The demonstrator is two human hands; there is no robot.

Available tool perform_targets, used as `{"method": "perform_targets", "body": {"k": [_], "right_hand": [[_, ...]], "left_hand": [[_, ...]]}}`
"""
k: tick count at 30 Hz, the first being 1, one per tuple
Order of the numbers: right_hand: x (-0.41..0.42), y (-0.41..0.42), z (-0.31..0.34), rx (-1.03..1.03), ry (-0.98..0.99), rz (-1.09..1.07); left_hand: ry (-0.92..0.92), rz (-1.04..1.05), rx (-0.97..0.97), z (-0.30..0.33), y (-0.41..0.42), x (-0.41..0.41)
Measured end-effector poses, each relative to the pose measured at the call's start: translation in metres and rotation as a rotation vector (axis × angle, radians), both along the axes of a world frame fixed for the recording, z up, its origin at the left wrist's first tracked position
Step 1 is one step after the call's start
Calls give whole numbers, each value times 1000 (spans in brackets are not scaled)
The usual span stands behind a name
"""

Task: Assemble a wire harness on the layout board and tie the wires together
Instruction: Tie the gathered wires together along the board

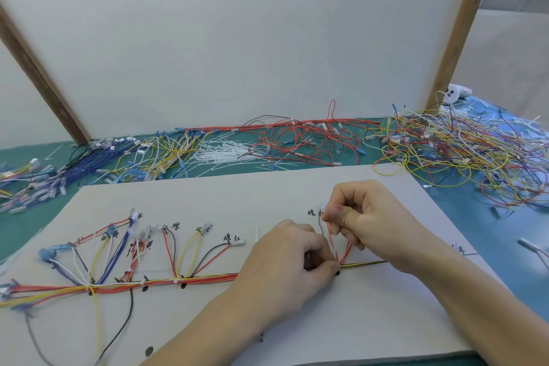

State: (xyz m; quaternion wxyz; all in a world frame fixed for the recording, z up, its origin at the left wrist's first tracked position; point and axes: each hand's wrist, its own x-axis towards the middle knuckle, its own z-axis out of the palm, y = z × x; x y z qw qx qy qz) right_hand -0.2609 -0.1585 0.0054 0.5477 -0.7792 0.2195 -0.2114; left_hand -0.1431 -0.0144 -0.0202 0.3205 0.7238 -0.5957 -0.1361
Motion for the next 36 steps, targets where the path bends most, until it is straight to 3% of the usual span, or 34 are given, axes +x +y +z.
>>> {"method": "perform_targets", "body": {"k": [7,10,15,18,24,36], "right_hand": [[0,0,4,-77,45,28],[-2,-8,16,-227,179,80],[-39,-33,43,-479,278,-27],[-78,-51,54,-603,458,-64],[-127,-49,40,-589,833,-20],[-133,-51,19,-641,716,-86]], "left_hand": [[-22,-17,-29,0,1,1],[-107,-19,-76,-3,3,-2],[-105,-54,-115,-5,5,2],[-119,-63,-122,-5,4,2],[-52,-12,-115,-10,4,0],[-96,-55,-139,-7,7,-3]]}}
